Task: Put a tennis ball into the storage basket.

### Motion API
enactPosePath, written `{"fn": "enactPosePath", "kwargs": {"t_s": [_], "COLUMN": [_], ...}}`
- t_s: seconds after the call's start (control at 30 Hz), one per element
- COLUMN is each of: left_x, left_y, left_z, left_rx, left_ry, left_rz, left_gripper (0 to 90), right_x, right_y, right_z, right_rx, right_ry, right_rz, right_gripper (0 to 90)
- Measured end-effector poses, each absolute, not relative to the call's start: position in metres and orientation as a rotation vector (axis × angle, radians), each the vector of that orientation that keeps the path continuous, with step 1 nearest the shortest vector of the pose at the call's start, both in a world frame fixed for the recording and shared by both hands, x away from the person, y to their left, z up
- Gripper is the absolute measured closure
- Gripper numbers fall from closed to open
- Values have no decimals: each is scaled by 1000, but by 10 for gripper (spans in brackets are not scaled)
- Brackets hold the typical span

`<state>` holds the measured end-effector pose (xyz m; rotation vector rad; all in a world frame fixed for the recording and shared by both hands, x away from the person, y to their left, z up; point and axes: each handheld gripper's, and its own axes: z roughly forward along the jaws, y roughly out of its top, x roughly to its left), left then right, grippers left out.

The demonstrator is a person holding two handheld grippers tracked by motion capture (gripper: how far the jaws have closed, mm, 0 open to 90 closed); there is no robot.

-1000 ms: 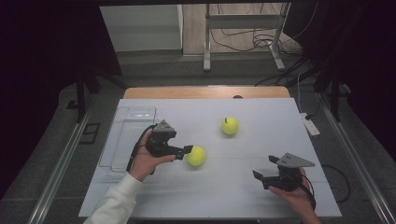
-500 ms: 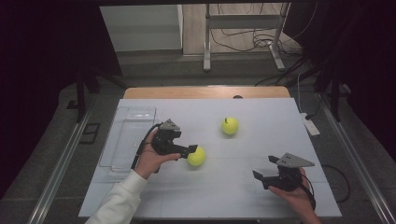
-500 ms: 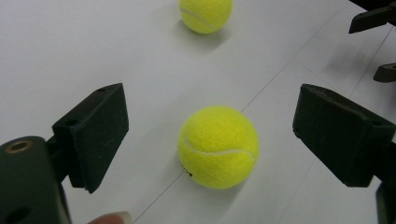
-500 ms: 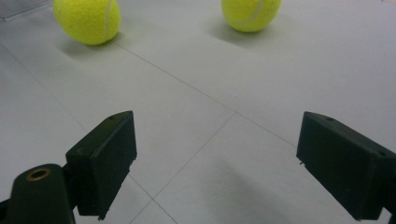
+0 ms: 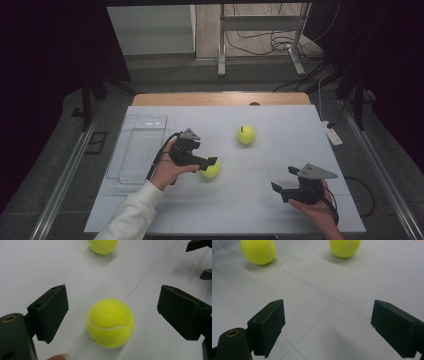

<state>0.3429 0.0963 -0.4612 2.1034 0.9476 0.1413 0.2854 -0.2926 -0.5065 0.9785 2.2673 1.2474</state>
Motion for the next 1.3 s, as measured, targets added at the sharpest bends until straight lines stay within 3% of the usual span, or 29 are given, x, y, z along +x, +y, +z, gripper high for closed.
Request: {"fn": "enactPosePath", "kwargs": {"t_s": [1.3], "left_x": [349], "left_y": [80], "left_z": [-487], "left_rx": [2243], "left_ry": [952], "left_rz": [77], "left_gripper": [76], "right_x": [285], "right_y": [-291], "right_z": [-507], "right_rx": [973], "right_ry": [2279], "right_rz": [1242], "right_gripper": [126]}}
